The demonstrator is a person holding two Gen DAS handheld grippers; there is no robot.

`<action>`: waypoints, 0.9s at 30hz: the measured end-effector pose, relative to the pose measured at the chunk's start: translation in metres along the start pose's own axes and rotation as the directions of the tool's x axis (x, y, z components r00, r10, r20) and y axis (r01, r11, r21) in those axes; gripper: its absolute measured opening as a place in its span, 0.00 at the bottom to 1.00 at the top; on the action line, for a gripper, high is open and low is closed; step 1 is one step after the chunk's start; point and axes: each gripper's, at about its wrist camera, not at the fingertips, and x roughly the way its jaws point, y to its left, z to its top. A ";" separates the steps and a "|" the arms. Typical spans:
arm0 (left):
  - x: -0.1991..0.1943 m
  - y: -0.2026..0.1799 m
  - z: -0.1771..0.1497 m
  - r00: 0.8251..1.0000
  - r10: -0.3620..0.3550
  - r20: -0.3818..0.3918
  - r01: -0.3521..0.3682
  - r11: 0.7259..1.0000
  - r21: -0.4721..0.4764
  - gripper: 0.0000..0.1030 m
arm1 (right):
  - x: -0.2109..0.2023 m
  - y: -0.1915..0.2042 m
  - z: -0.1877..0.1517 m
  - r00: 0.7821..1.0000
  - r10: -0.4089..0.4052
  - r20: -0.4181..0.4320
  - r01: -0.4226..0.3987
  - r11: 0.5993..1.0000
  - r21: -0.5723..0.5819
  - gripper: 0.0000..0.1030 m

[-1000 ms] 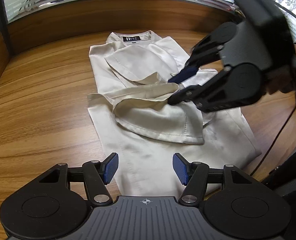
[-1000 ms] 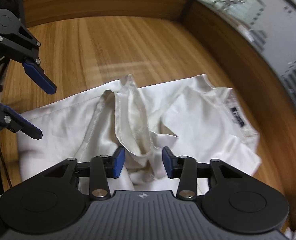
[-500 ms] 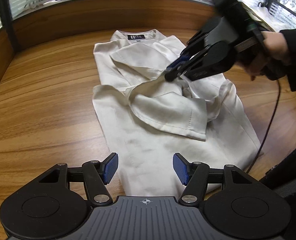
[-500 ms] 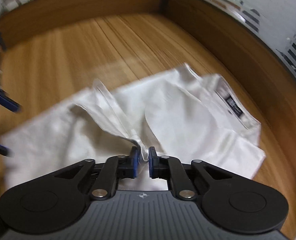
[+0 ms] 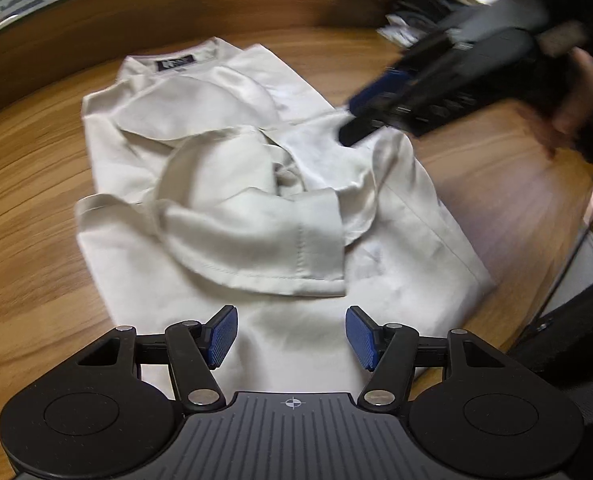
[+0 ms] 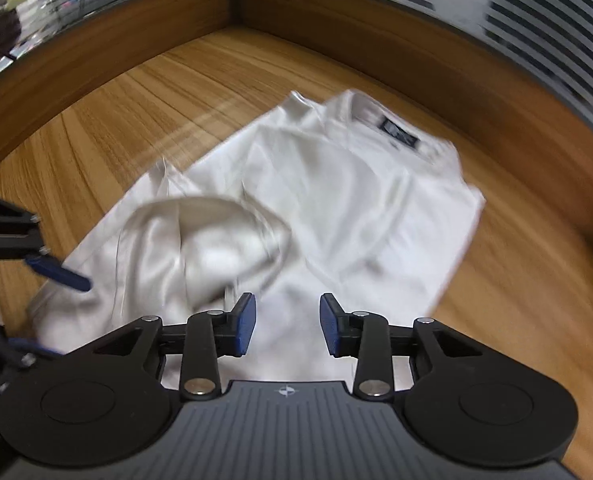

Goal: Fold clothes

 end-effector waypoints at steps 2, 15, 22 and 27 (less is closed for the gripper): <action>0.008 -0.003 0.004 1.000 -0.008 -0.021 0.009 1.000 0.007 0.60 | -0.009 0.000 -0.018 1.000 -0.015 -0.007 0.016 0.999 0.050 0.41; 0.027 0.003 0.055 0.998 0.015 0.058 -0.016 1.000 0.005 0.47 | -0.036 0.017 -0.109 0.998 -0.059 -0.029 0.065 0.965 0.255 0.43; 0.043 0.031 0.101 0.989 0.078 0.127 -0.075 0.997 -0.029 0.47 | -0.041 0.020 -0.119 0.997 -0.071 -0.019 0.074 0.954 0.290 0.43; 0.036 0.053 0.122 0.973 0.152 0.177 -0.132 0.984 -0.119 0.47 | -0.038 0.024 -0.114 0.997 -0.074 -0.005 0.072 0.962 0.265 0.43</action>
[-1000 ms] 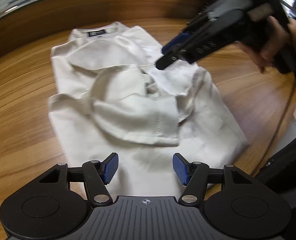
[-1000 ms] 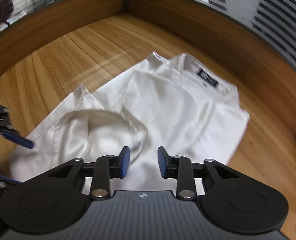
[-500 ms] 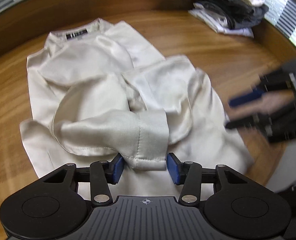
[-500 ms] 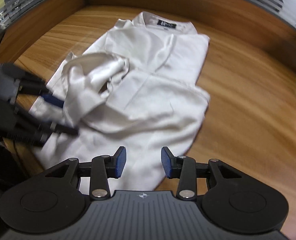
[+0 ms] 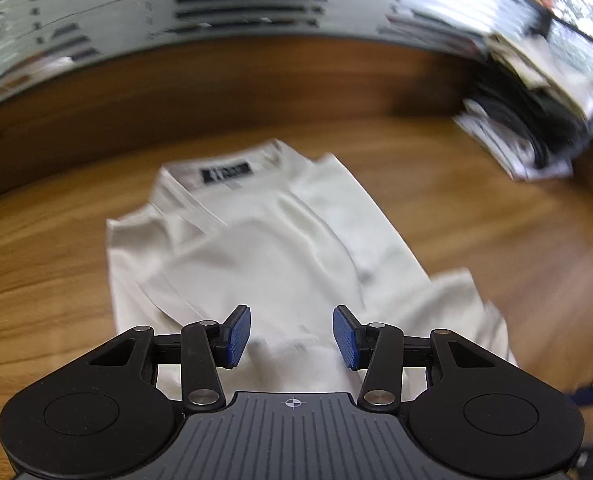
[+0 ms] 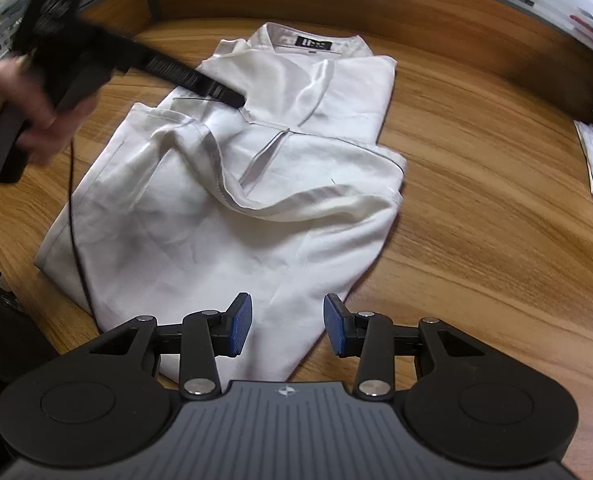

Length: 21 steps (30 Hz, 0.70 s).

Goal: Fold clothes

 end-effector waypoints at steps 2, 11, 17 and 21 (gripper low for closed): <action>-0.009 0.006 0.003 1.000 0.009 0.019 -0.009 1.000 -0.013 0.48 | 0.002 0.004 0.004 1.000 0.002 0.013 -0.002 1.000 -0.029 0.43; -0.055 0.021 -0.024 0.999 0.045 -0.024 -0.045 0.999 0.005 0.53 | 0.022 0.021 0.038 0.999 0.011 0.046 0.001 0.966 -0.260 0.43; -0.087 0.023 -0.055 0.997 0.068 -0.042 -0.070 0.997 -0.041 0.53 | 0.038 0.031 0.061 0.999 0.023 0.023 -0.009 0.871 -0.492 0.41; -0.106 0.023 -0.078 0.994 0.100 -0.045 -0.102 0.993 -0.057 0.53 | 0.048 0.032 0.072 0.998 0.046 -0.051 -0.068 0.796 -0.601 0.00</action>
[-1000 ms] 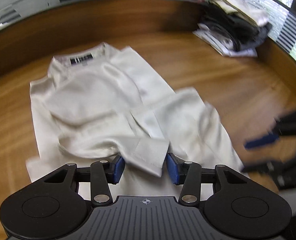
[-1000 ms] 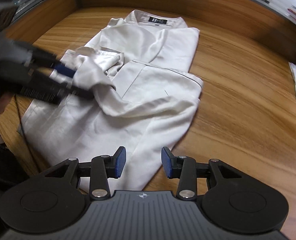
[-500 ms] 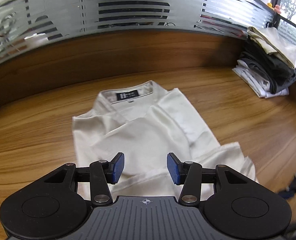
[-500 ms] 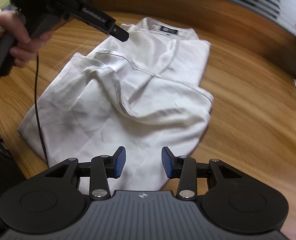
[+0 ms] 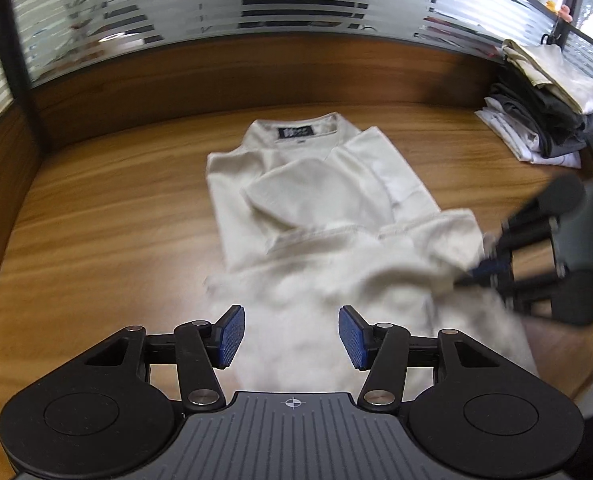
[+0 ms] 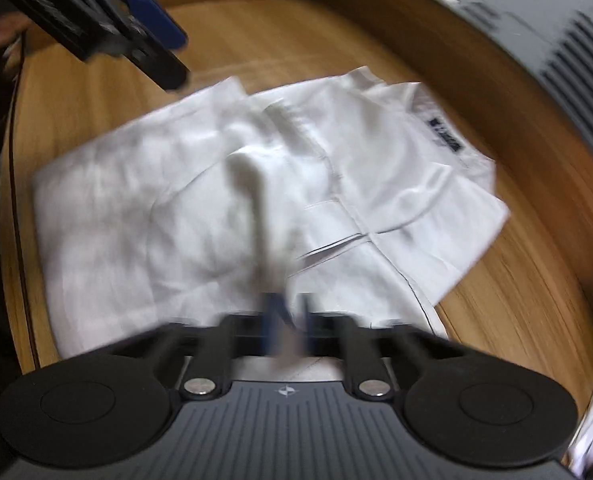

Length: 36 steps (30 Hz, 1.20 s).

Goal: Fold clothes

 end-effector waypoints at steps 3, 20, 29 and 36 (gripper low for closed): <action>-0.011 0.002 -0.017 1.000 0.023 -0.010 -0.023 1.000 -0.006 0.54 | 0.003 -0.010 0.007 1.000 -0.021 0.010 0.022 0.999 -0.037 0.00; -0.018 -0.024 -0.084 0.988 -0.080 -0.131 0.107 0.971 0.215 0.55 | -0.036 -0.024 -0.032 0.999 0.049 0.019 -0.051 0.993 0.102 0.33; 0.001 -0.035 -0.105 0.975 -0.101 -0.200 0.166 0.924 0.345 0.55 | -0.051 0.055 -0.078 0.984 0.179 -0.018 -0.176 0.980 0.095 0.56; 0.009 -0.038 -0.115 0.975 -0.078 -0.206 0.156 0.904 0.397 0.46 | -0.040 0.084 -0.090 0.991 0.123 -0.058 -0.120 0.991 0.058 0.47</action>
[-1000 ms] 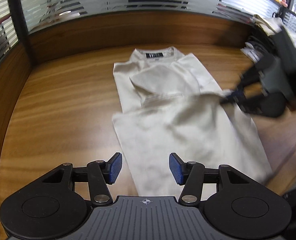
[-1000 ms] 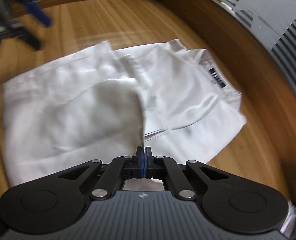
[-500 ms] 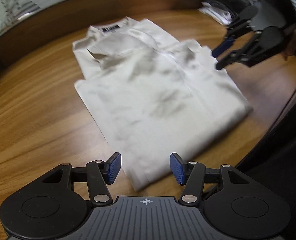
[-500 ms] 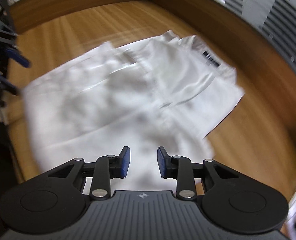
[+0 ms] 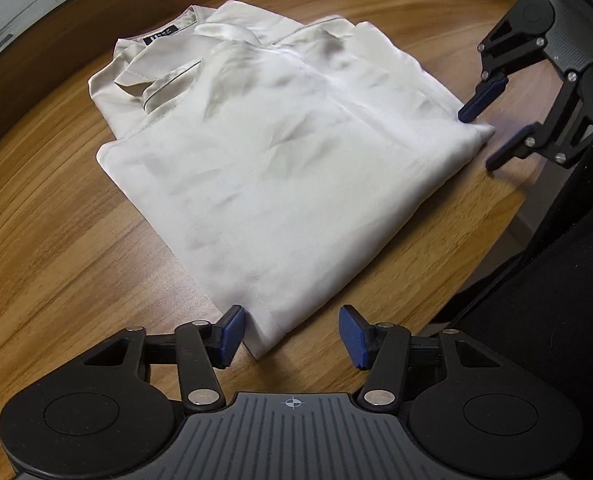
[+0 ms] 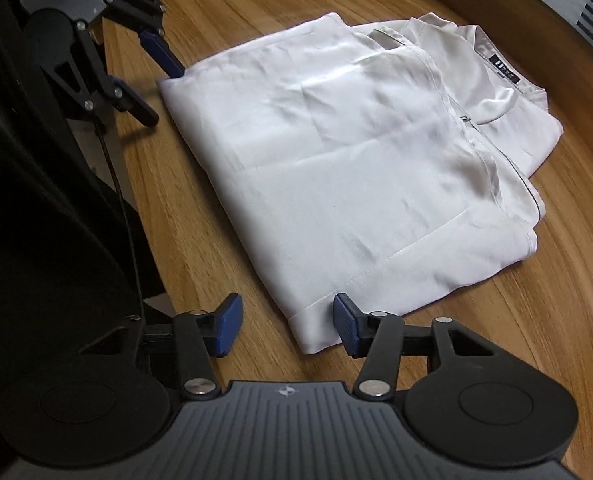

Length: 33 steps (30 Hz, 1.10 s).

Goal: Fold clothes
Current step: 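Pinch the folded shirt edges with both grippers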

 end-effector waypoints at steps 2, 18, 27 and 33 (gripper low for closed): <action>-0.002 0.004 0.002 1.000 -0.002 0.011 0.002 1.000 -0.016 0.25 | 0.000 -0.003 0.000 1.000 -0.009 0.005 0.008 1.000 0.003 0.40; -0.063 0.044 0.061 0.989 -0.010 0.151 0.027 0.993 -0.114 0.06 | -0.076 -0.049 0.031 0.992 -0.083 0.100 0.072 0.992 0.104 0.04; -0.042 0.083 0.118 0.985 0.092 0.146 -0.076 0.991 -0.114 0.06 | -0.057 -0.105 0.075 0.974 -0.196 0.114 0.183 0.977 0.111 0.04; 0.000 0.111 0.143 0.987 0.120 0.106 -0.105 0.985 -0.134 0.06 | -0.013 -0.143 0.101 0.974 -0.210 0.080 0.201 0.974 0.106 0.04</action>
